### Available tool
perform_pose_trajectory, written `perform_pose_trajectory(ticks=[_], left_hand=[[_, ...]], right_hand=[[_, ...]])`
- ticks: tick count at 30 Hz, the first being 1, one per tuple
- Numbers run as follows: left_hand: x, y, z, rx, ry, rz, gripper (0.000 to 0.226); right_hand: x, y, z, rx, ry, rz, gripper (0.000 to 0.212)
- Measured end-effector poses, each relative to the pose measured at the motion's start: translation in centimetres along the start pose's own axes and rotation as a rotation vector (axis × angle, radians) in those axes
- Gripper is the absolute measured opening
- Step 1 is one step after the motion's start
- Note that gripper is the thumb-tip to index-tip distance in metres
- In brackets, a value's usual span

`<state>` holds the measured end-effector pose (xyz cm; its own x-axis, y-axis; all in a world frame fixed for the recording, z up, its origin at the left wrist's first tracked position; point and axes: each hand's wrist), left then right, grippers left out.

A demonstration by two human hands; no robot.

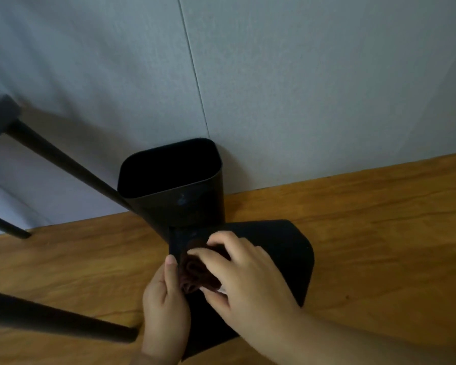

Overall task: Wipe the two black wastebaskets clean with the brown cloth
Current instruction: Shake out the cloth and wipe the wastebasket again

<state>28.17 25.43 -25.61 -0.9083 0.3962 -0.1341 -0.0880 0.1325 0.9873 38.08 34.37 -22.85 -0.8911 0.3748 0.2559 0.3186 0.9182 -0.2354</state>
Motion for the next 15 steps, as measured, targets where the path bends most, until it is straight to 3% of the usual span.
perform_pose_trajectory(ticks=[3,9,11,15], left_hand=[[-0.2,0.5,0.1,-0.046,0.001,-0.022,0.048],[-0.6,0.5,0.2,-0.051,-0.037,-0.021,0.048],[-0.7,0.6,0.4,-0.064,-0.053,-0.022,0.048],[-0.7,0.7,0.3,-0.039,-0.087,0.019,0.052]], right_hand=[[-0.8,2.4,0.6,-0.034,0.066,0.085,0.062],[-2.7,9.2,0.6,-0.135,0.018,0.536,0.047],[-2.7,8.1,0.4,-0.154,0.014,0.5,0.048],[-2.2,4.0,-0.1,-0.07,-0.033,0.186,0.057]])
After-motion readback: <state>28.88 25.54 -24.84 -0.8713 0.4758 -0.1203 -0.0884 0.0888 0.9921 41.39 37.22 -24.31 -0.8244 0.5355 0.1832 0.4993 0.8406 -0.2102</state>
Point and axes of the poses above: each hand's wrist, its own x-axis towards the middle knuckle, its own z-axis out of the palm, y = z × x, and after that the axes turned 15 degrees about -x, right-handed
